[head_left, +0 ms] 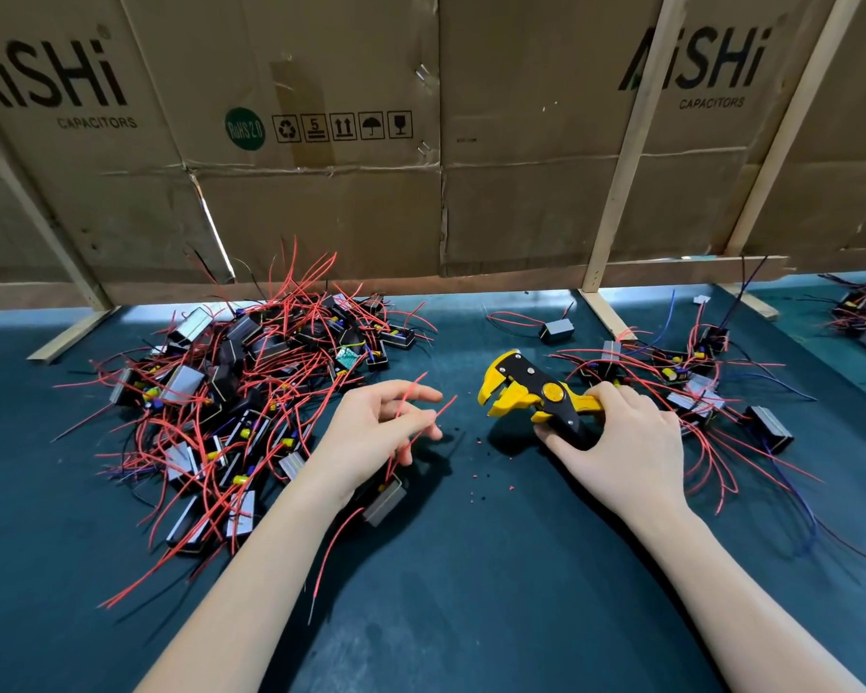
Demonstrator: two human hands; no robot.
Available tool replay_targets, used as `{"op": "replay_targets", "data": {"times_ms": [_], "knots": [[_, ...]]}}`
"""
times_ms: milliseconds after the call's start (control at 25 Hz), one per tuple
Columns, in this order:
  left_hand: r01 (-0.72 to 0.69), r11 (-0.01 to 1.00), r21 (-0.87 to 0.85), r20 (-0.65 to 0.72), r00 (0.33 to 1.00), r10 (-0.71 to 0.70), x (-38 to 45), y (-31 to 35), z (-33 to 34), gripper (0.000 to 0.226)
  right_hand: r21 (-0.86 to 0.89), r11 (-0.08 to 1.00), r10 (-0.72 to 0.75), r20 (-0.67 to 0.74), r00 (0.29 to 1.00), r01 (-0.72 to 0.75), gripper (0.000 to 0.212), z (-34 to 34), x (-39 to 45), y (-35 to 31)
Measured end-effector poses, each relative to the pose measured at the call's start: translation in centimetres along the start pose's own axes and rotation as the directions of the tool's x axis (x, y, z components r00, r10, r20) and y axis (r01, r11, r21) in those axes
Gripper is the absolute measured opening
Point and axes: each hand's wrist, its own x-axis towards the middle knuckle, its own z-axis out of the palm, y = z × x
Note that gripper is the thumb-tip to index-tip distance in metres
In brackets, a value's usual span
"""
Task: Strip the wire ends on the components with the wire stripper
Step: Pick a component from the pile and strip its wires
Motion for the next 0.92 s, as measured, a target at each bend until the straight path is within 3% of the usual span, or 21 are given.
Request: {"op": "replay_targets", "data": {"times_ms": [320, 440, 600, 800, 840, 920], "knots": [[0.009, 1.0, -0.011, 0.054, 0.999, -0.008, -0.1, -0.2, 0.4, 0.012, -0.003, 1.0, -0.008, -0.014, 1.0, 0.008, 0.056, 0.0, 0.0, 0.0], [0.028, 1.0, -0.004, 0.027, 0.999, -0.028, 0.3, -0.1, -0.4, 0.027, 0.0, 1.0, -0.005, -0.02, 1.0, 0.005, 0.055, -0.1, 0.1, 0.0], [0.082, 0.983, 0.164, 0.179, 0.977, -0.112, -0.2, -0.2, -1.2, 0.053, -0.006, 1.0, -0.006, -0.024, 1.0, 0.006, 0.055, -0.1, 0.1, 0.0], [0.201, 0.96, -0.193, -0.021, 0.978, -0.209, 0.0, 0.0, -0.3, 0.081, -0.01, 1.0, -0.005, -0.02, 1.0, 0.005, 0.056, -0.1, 0.1, 0.1], [0.201, 0.967, -0.154, -0.066, 0.975, -0.213, -0.1, 0.1, -0.5, 0.084, -0.008, 1.0, -0.004, -0.024, 1.0, 0.004, 0.056, -0.1, 0.1, 0.1], [0.126, 0.971, 0.205, -0.216, 0.973, -0.08, -0.1, 0.0, -1.4, 0.071, -0.005, 1.0, -0.006, -0.03, 1.0, 0.006, 0.056, -0.1, 0.1, 0.1]]}}
